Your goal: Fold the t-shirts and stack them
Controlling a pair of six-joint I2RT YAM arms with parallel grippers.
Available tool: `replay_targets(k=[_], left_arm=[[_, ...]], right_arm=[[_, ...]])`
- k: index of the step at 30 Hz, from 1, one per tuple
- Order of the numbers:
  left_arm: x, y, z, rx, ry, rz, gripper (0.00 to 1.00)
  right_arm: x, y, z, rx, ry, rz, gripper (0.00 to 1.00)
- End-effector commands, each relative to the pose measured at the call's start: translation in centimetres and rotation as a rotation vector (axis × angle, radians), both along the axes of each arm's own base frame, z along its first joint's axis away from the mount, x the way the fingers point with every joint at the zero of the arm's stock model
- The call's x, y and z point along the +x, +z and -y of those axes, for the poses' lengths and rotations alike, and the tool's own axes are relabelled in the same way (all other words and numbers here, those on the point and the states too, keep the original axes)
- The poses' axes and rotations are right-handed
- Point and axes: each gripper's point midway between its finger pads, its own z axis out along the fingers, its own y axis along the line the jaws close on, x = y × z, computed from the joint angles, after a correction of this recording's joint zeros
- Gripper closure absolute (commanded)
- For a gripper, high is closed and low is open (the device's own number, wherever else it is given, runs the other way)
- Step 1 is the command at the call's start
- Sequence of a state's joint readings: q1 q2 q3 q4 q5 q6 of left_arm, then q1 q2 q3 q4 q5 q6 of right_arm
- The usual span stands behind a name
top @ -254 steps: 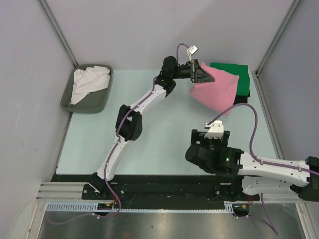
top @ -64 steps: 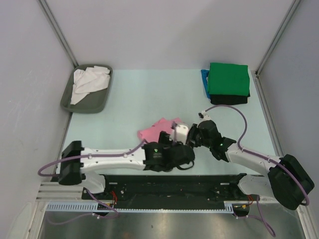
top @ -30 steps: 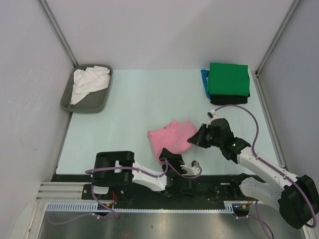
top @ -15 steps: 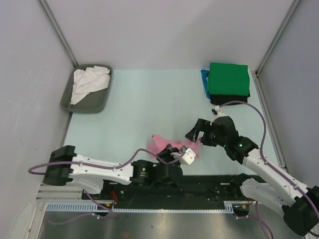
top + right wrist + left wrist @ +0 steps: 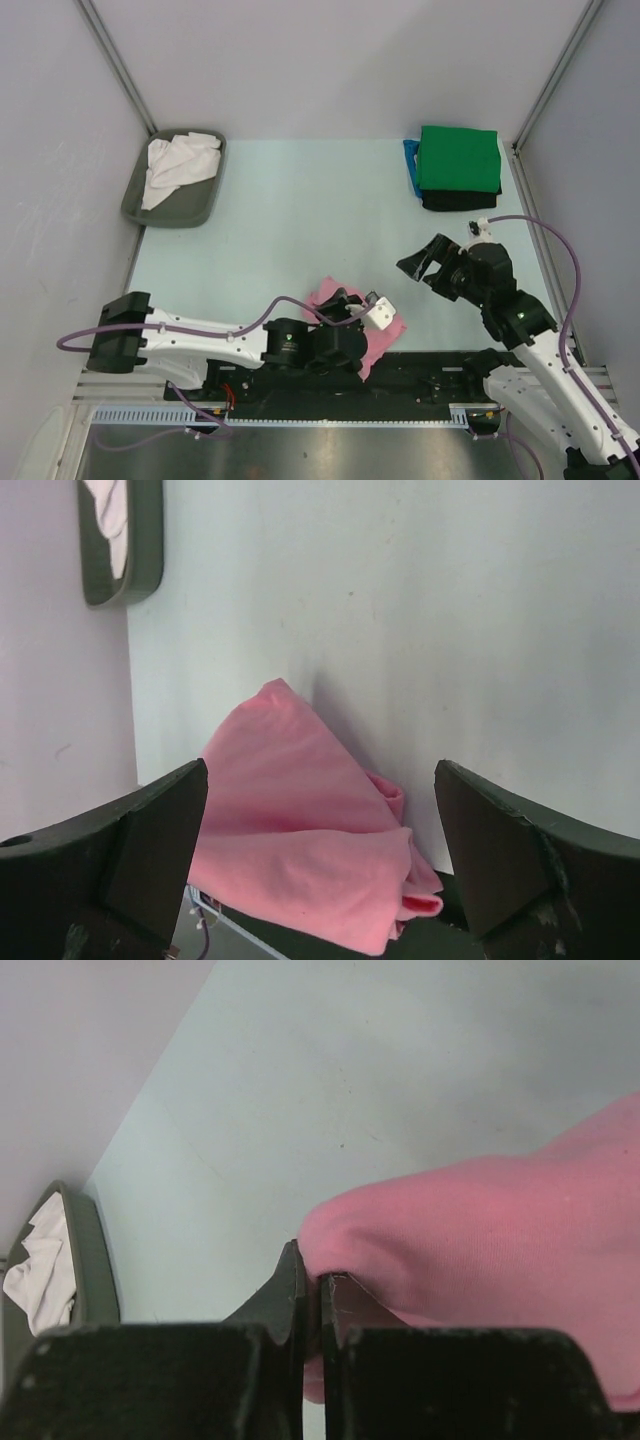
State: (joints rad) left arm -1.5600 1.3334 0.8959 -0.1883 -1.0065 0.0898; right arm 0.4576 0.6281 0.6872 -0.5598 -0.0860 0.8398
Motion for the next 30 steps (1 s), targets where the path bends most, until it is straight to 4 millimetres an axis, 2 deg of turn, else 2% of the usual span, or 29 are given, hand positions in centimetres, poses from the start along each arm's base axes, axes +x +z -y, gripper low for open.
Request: replay_targets(k=[1,3,4,5,6,7,8,9,10,11,14,15,16,17,18,19,20,21,22,23,24,26,27,30], left_arm=[[3.3,2.4,1.6,-0.008,0.023,0.069,1.0],[5.1,4.3,3.2,-0.046,0.021,0.097,1.0],[7.0,4.9,3.0,-0.056,0.05,0.106,1.0],[8.2,7.0,3.8,-0.099,0.059,0.127,1.0],[9.5,7.4,4.6,-0.091,0.061,0.148,1.0],[11.7,8.2,4.4,-0.102,0.087,0.155,1.0],[13.1,11.2,5.2,-0.156,0.101,0.179,1.0],[14.4,11.1,5.9,-0.119,0.105,0.192,1.0],[15.9,12.2,5.9,-0.126,0.115,0.207,1.0],[16.6,15.3,6.4,-0.174,0.12,0.238,1.0],[16.9,18.4,7.3,-0.164,0.086,0.283,1.0],[16.5,19.0,7.0,-0.173,0.076,0.286,1.0],[16.2,18.9,6.9,-0.17,0.064,0.281,1.0],[15.7,16.6,6.7,-0.129,0.049,0.246,1.0],[15.1,16.1,6.2,-0.128,0.038,0.229,1.0],[13.9,14.5,6.4,-0.107,0.008,0.206,1.0],[12.9,10.5,6.0,-0.044,-0.004,0.159,1.0],[10.7,9.2,6.5,-0.028,-0.048,0.141,1.0],[9.4,7.1,6.6,0.006,-0.072,0.118,1.0],[7.9,3.2,6.0,0.064,-0.087,0.076,1.0],[5.6,0.8,6.6,0.105,-0.126,0.059,1.0],[3.0,-4.0,6.1,0.163,-0.133,0.0,1.0],[0.8,-6.7,6.3,0.238,-0.163,-0.019,1.0],[-3.0,-9.9,6.5,0.291,-0.193,-0.028,1.0]], right_arm=[[1.2,-0.2,0.9,-0.041,-0.033,-0.016,0.0],[1.8,-0.6,1.2,-0.053,-0.047,-0.026,0.0],[2.1,-0.6,1.2,-0.056,-0.048,-0.02,0.0],[2.2,-0.6,1.3,-0.06,-0.049,-0.02,0.0],[2.4,-0.8,1.4,-0.064,-0.057,-0.023,0.0],[2.5,-0.7,1.5,-0.068,-0.06,-0.014,0.0],[2.6,-0.8,1.7,-0.074,-0.064,-0.016,0.0],[2.7,-0.7,1.8,-0.074,-0.069,-0.013,0.0],[2.7,-0.8,1.8,-0.077,-0.069,-0.012,0.0],[2.8,-0.6,1.9,-0.078,-0.07,-0.003,0.0],[2.5,-0.1,2.7,-0.095,-0.091,0.028,0.0],[2.3,-0.1,2.9,-0.104,-0.095,0.03,0.0],[2.3,-0.2,3.3,-0.115,-0.107,0.034,0.0],[2.0,0.1,3.6,-0.119,-0.112,0.044,0.0],[1.7,-0.2,3.7,-0.126,-0.111,0.034,0.0],[1.6,-0.2,3.9,-0.131,-0.113,0.035,0.0],[1.5,-0.2,4.0,-0.135,-0.113,0.04,0.0],[1.2,-0.4,4.2,-0.144,-0.111,0.031,0.0],[1.2,-0.6,4.2,-0.149,-0.111,0.026,0.0],[1.1,-0.7,4.3,-0.153,-0.113,0.021,0.0],[1.0,-0.9,4.4,-0.162,-0.109,0.015,0.0],[0.7,-1.2,4.3,-0.167,-0.098,0.0,0.0],[0.5,-1.5,4.4,-0.178,-0.094,-0.014,0.0],[-0.1,-1.7,4.8,-0.184,-0.098,-0.021,0.0]])
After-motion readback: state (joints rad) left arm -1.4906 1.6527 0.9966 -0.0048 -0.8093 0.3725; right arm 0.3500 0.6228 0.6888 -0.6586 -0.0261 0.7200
